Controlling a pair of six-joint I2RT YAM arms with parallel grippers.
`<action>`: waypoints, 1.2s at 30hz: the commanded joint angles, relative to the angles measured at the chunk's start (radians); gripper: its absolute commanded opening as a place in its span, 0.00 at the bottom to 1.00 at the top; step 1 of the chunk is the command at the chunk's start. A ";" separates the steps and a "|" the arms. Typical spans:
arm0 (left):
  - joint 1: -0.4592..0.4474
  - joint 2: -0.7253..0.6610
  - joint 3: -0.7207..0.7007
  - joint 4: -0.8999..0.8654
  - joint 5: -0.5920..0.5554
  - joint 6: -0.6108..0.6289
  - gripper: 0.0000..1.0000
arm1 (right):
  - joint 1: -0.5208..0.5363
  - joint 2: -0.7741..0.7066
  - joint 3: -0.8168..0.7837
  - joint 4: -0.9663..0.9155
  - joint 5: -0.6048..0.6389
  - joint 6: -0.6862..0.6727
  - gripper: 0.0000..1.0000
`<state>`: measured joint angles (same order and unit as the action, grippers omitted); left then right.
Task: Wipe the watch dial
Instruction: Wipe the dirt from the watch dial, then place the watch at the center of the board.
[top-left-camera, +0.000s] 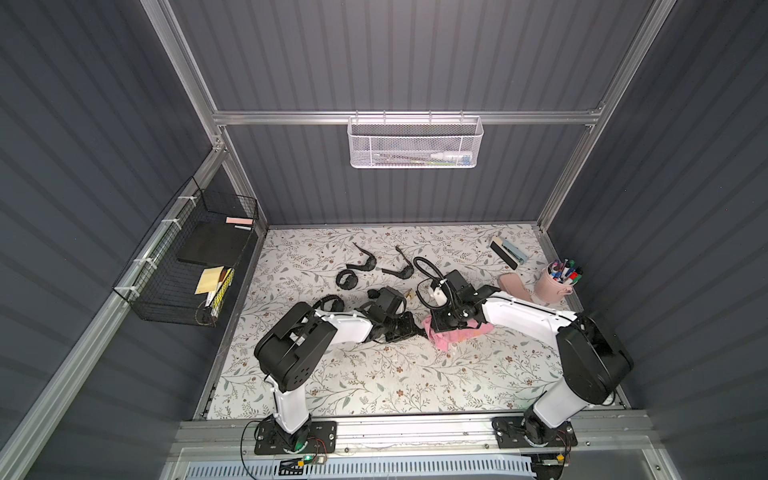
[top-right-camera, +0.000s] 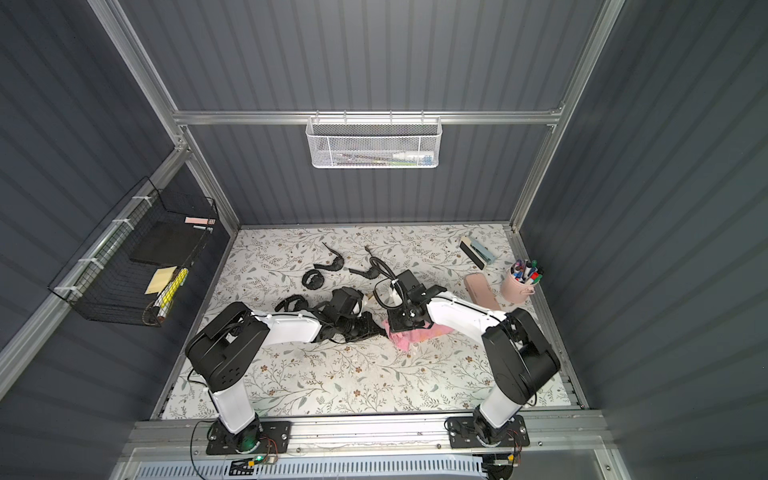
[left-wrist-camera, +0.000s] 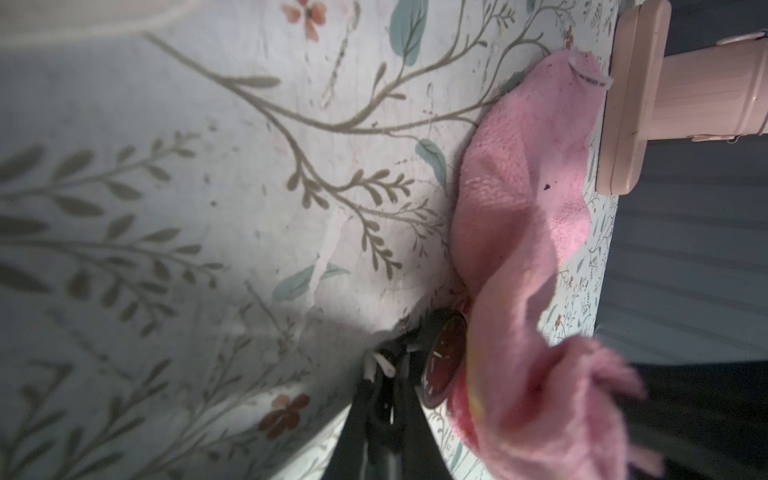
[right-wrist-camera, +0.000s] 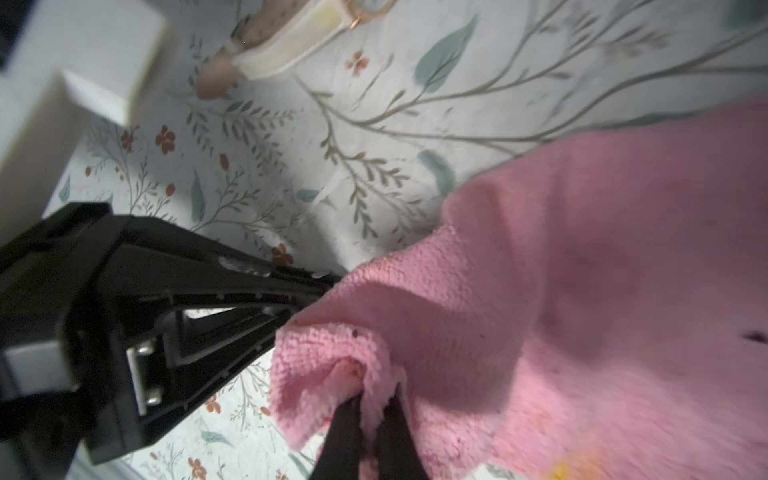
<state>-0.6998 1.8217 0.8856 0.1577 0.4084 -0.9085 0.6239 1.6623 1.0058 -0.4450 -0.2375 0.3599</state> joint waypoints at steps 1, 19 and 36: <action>-0.007 -0.026 0.003 -0.015 0.000 0.013 0.14 | 0.010 0.061 -0.007 -0.050 -0.066 -0.026 0.00; 0.040 -0.085 0.044 -0.256 -0.083 0.134 0.14 | -0.097 -0.078 -0.049 -0.127 0.262 0.007 0.00; 0.284 -0.143 -0.009 -0.458 -0.111 0.345 0.16 | -0.131 -0.062 -0.040 -0.046 0.331 0.031 0.00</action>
<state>-0.4385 1.6627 0.8886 -0.2394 0.3023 -0.6270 0.4953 1.5806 0.9604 -0.5156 0.0757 0.3771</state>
